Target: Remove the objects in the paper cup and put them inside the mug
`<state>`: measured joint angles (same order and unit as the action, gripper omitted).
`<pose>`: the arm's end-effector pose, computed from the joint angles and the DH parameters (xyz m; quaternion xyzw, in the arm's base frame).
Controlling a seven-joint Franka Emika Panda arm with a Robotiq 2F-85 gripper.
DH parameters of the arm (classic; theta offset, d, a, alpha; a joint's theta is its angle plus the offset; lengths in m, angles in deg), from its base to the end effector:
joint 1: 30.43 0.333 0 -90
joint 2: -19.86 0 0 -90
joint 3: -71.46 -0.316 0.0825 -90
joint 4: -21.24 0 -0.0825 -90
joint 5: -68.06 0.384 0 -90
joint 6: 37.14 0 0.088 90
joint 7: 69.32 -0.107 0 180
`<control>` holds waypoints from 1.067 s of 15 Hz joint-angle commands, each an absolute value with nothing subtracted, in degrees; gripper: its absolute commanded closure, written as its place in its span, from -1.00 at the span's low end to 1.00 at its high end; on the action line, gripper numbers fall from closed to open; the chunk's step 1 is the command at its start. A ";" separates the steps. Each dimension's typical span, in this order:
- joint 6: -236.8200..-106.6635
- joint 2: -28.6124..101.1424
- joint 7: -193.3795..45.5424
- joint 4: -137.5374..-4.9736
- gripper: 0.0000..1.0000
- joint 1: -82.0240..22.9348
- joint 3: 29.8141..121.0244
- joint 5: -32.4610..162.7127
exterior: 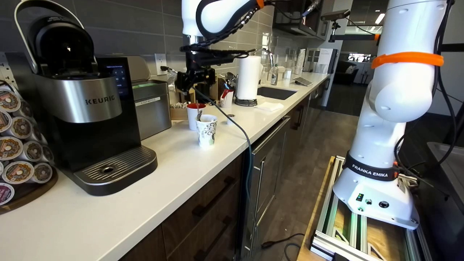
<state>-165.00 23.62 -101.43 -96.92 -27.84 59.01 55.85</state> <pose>0.5539 0.1407 0.4139 0.9915 -0.0880 0.0804 0.0525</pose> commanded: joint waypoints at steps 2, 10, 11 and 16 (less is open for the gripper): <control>-164.88 23.96 -100.12 -96.96 -1.00 -25.26 62.04 57.67; -165.61 23.35 -100.04 -99.59 -0.54 -24.60 63.90 60.30; -165.49 23.32 -99.77 -99.74 -0.51 -24.49 63.91 60.94; -168.50 22.98 -99.31 -101.16 0.13 -23.65 63.61 62.96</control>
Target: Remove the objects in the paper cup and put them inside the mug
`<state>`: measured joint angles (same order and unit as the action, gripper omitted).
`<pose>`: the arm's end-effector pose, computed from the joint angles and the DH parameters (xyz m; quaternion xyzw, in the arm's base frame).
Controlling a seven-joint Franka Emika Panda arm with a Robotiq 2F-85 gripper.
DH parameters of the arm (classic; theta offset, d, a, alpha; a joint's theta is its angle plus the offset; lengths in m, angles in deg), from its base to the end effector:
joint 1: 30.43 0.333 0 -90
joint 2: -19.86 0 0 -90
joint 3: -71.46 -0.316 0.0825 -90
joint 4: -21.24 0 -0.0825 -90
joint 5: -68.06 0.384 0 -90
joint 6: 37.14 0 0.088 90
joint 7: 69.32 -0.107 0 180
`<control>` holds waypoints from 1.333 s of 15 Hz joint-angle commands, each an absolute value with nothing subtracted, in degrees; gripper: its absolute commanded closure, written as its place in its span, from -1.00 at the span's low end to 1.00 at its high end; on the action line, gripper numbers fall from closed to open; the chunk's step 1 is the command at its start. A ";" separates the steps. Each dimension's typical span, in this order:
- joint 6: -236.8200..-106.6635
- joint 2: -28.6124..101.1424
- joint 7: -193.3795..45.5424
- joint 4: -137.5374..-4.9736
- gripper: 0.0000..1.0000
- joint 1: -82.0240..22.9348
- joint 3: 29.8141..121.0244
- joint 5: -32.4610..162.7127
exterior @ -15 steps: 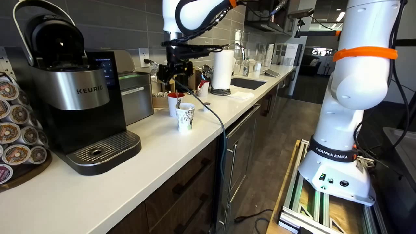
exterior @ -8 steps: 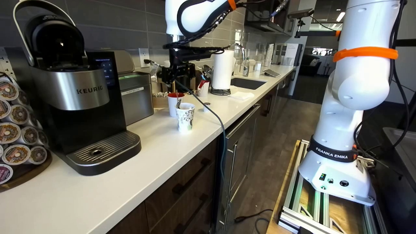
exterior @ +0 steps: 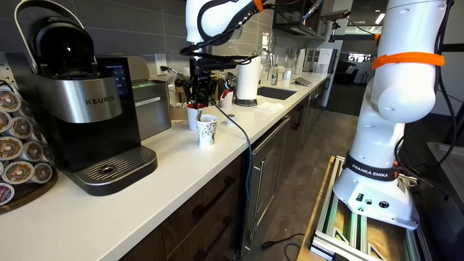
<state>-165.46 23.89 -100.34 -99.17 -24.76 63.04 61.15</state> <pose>0.5471 0.1328 0.3931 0.9922 -0.1119 0.0484 0.0269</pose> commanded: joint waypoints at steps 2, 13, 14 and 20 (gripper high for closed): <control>-171.73 23.25 -99.89 -101.45 0.03 -23.32 63.67 62.77; -169.75 22.60 -100.53 -101.29 -0.17 -23.08 64.57 61.58; -169.29 22.22 -101.67 -101.54 -0.16 -23.03 64.62 60.99; -170.78 22.18 -109.58 -101.47 0.12 -23.42 65.01 59.86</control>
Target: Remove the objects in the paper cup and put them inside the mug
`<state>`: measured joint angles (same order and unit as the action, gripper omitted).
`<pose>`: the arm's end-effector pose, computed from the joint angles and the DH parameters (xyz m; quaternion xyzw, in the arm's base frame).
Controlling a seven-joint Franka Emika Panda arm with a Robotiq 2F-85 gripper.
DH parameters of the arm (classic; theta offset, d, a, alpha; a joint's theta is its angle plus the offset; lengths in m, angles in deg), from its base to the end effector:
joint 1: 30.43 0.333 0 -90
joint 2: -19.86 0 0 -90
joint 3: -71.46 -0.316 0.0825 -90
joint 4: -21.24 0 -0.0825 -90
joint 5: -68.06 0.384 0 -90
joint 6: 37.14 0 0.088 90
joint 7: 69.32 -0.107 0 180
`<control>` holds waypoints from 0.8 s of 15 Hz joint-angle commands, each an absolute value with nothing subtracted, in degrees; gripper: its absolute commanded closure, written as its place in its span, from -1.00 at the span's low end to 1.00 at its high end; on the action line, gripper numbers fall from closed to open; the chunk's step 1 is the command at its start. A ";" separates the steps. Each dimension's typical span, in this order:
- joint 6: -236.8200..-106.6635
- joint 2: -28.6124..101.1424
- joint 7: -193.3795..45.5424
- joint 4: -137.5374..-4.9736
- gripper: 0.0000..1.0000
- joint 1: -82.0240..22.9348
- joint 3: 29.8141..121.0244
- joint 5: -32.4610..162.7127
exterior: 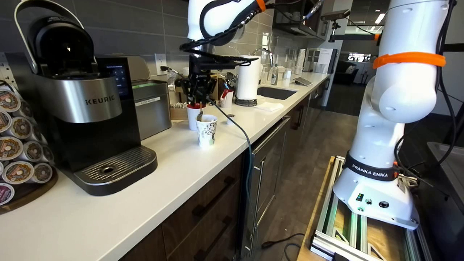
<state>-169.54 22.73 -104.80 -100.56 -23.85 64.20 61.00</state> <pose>0.5470 0.1317 0.4000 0.9854 -0.1496 0.0802 0.0127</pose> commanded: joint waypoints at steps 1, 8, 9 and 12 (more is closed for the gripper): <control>-171.11 22.48 -110.82 -101.29 0.11 -23.50 65.16 59.52; -171.24 23.72 -118.10 -100.74 0.09 -23.46 66.14 55.80; -171.29 23.97 -118.91 -100.80 0.20 -23.35 66.10 55.49; -171.26 24.42 -120.50 -100.76 0.71 -23.26 66.19 54.73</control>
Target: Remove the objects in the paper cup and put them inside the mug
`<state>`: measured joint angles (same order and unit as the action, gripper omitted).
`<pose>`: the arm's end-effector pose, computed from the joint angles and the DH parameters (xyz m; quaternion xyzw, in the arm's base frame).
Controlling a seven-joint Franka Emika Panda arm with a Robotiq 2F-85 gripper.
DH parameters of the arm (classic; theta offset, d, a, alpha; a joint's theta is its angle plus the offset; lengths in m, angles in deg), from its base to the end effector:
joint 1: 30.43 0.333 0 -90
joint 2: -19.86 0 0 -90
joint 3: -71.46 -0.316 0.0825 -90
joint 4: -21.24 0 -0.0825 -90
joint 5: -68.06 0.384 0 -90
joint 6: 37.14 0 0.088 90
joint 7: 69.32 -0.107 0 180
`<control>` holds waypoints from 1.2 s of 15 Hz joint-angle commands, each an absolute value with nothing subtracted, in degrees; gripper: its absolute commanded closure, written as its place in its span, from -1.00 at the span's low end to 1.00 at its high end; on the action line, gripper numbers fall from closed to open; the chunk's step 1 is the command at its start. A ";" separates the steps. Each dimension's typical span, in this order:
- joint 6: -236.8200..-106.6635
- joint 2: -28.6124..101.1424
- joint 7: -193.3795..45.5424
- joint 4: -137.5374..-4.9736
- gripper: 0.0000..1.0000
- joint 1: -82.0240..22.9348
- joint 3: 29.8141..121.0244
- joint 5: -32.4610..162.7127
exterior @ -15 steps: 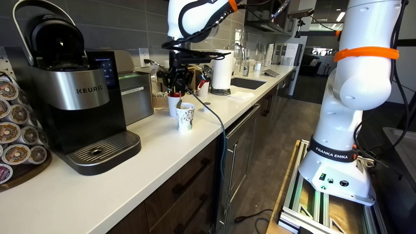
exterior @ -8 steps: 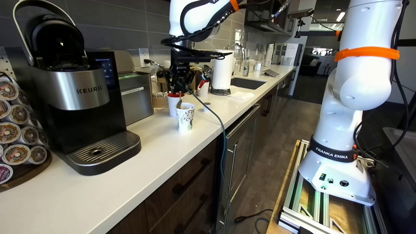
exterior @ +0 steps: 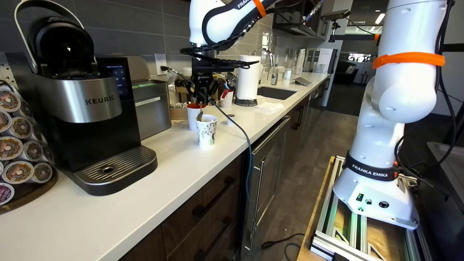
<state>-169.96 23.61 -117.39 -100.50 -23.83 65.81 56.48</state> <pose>0.5527 0.1157 0.3927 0.9645 -0.2451 0.0930 0.0328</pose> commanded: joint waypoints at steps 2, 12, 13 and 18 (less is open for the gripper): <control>-171.24 24.58 -121.33 -100.74 0.96 -23.27 66.32 54.26; -169.19 18.96 -117.51 -101.75 0.99 -23.00 65.39 56.53; -169.14 17.91 -117.01 -101.81 0.99 -23.01 65.16 56.34; -170.27 12.13 -115.44 -101.10 0.99 -24.04 64.02 53.06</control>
